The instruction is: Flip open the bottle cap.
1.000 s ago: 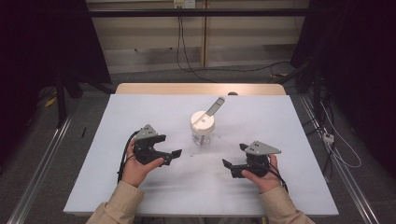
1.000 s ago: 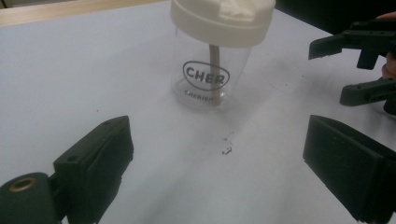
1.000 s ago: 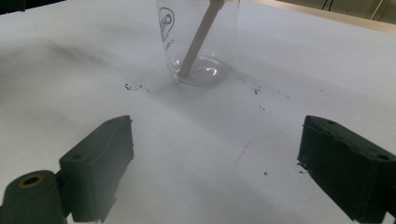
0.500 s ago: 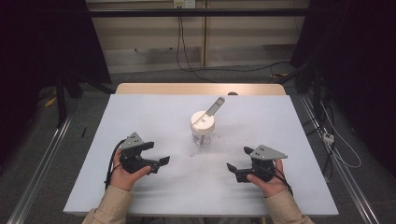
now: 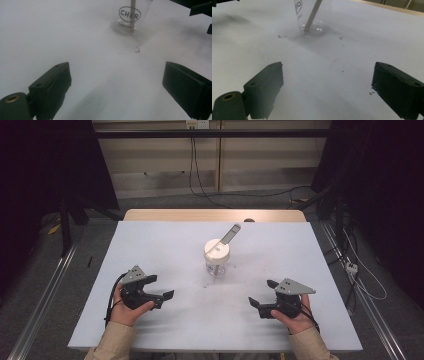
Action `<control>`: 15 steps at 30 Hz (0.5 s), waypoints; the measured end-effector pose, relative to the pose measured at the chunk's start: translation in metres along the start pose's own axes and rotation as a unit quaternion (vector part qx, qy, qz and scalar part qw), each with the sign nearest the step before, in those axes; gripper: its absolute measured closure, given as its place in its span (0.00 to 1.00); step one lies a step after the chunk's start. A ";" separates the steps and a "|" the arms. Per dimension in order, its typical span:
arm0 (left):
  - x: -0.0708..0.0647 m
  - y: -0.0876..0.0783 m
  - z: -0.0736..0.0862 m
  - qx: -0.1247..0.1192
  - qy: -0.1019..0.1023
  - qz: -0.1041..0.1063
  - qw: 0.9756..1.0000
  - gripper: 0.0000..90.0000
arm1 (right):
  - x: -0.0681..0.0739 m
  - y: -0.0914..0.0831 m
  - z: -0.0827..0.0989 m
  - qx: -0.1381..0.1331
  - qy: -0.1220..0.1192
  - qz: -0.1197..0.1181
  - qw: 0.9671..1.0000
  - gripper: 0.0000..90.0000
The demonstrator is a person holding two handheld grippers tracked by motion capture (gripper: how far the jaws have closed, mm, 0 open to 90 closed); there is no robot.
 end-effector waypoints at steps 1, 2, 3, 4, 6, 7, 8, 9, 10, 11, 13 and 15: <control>0.001 -0.001 0.001 0.000 0.001 -0.001 1.000 0.09 | -0.001 -0.001 0.000 0.000 0.002 0.001 1.000 0.11; 0.001 -0.002 0.002 0.002 0.001 -0.002 1.000 0.09 | -0.002 -0.001 0.000 -0.001 0.001 0.002 1.000 0.11; 0.002 -0.002 0.002 0.002 0.000 -0.002 1.000 0.09 | -0.003 -0.002 0.001 -0.001 0.001 0.003 1.000 0.11; 0.002 -0.003 0.002 0.002 0.001 -0.004 1.000 0.09 | -0.004 -0.003 0.001 -0.001 0.002 0.005 1.000 0.11; 0.003 -0.005 0.003 -0.001 -0.001 -0.005 1.000 0.09 | -0.006 -0.004 0.002 -0.001 0.002 0.005 1.000 0.11; 0.004 -0.006 0.004 0.000 -0.002 -0.006 1.000 0.09 | -0.007 -0.005 0.003 -0.001 0.001 0.006 1.000 0.11; 0.004 -0.006 0.005 -0.003 -0.004 -0.006 1.000 0.09 | -0.008 -0.006 0.004 -0.001 0.002 0.007 1.000 0.11; 0.005 -0.007 0.006 0.000 -0.006 -0.005 1.000 0.09 | -0.009 -0.007 0.004 -0.001 0.003 0.008 1.000 0.11; 0.005 -0.008 0.007 -0.001 -0.004 -0.006 1.000 0.09 | -0.010 -0.008 0.005 -0.002 0.001 0.009 1.000 0.11; 0.006 -0.009 0.007 -0.001 -0.005 -0.008 1.000 0.09 | -0.011 -0.009 0.005 -0.001 0.003 0.010 1.000 0.11; 0.007 -0.011 0.008 -0.002 -0.007 -0.007 1.000 0.09 | -0.012 -0.010 0.006 -0.001 0.004 0.011 1.000 0.11; 0.008 -0.013 0.009 -0.002 -0.007 -0.012 1.000 0.09 | -0.014 -0.012 0.007 -0.001 0.004 0.013 1.000 0.11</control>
Point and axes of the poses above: each handheld gripper's, and its own axes: y roughly forward along the jaws, z roughly out of its underside, x roughly to its left, the point moved 5 cm from there along y, roughly forward along the jaws, and after that the axes turned 9 degrees about z, right-handed, at the moved point
